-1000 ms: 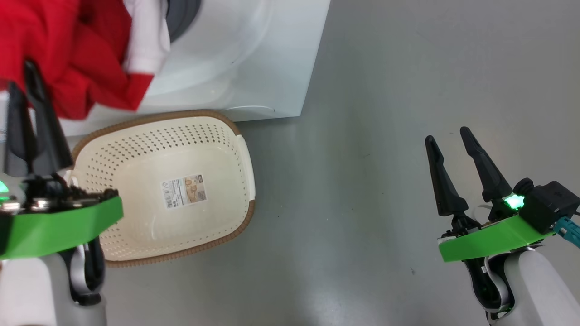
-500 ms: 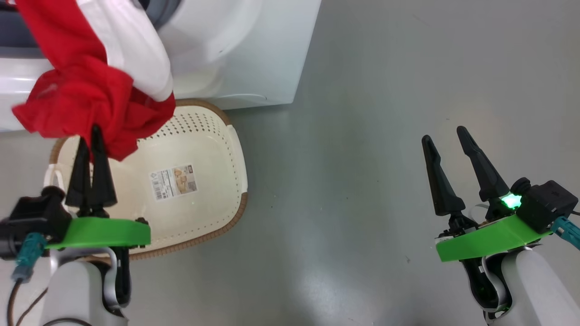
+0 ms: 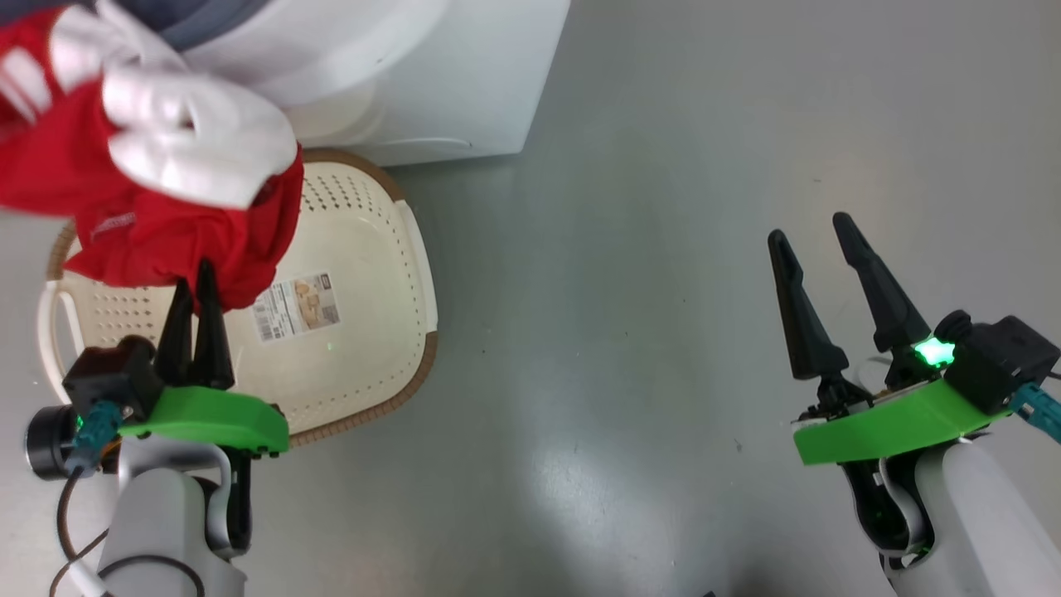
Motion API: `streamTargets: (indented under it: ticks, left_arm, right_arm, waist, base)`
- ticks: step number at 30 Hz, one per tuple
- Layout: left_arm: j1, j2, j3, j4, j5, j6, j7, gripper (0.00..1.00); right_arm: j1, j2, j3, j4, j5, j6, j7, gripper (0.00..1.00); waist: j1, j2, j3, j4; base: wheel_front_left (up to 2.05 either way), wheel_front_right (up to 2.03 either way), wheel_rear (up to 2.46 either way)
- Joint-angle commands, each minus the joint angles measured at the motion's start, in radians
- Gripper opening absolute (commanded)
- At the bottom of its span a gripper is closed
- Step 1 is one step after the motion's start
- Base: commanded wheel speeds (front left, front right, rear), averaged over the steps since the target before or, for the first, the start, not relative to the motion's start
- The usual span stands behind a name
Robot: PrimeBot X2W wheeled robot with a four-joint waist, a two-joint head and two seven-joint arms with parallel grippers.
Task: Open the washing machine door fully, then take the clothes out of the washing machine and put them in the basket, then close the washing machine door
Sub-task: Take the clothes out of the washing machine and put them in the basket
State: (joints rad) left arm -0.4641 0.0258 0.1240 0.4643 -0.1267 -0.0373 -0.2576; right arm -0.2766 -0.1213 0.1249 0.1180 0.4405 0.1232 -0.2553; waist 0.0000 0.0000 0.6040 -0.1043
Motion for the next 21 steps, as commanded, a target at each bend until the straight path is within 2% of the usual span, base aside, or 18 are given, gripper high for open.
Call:
streamTargets:
  ticks: [1, 21]
  left_arm:
    - [-0.01, 0.024, 0.022, 0.011, 0.01, -0.006, -0.004, 0.0]
    - [-0.192, 0.024, 0.046, 0.337, 0.036, -0.022, -0.004, 0.0]
  right_arm:
    - [-0.013, 0.001, 0.02, -0.028, 0.011, 0.008, -0.006, 1.0]
    - [-0.052, -0.003, 0.019, -0.05, 0.002, 0.008, -0.006, 1.0]
  waist:
    - [0.0, 0.0, 0.025, -0.005]
    - [0.0, 0.0, 0.189, -0.008]
  base:
    - [0.0, 0.0, 0.0]
    - [0.0, 0.0, 0.0]
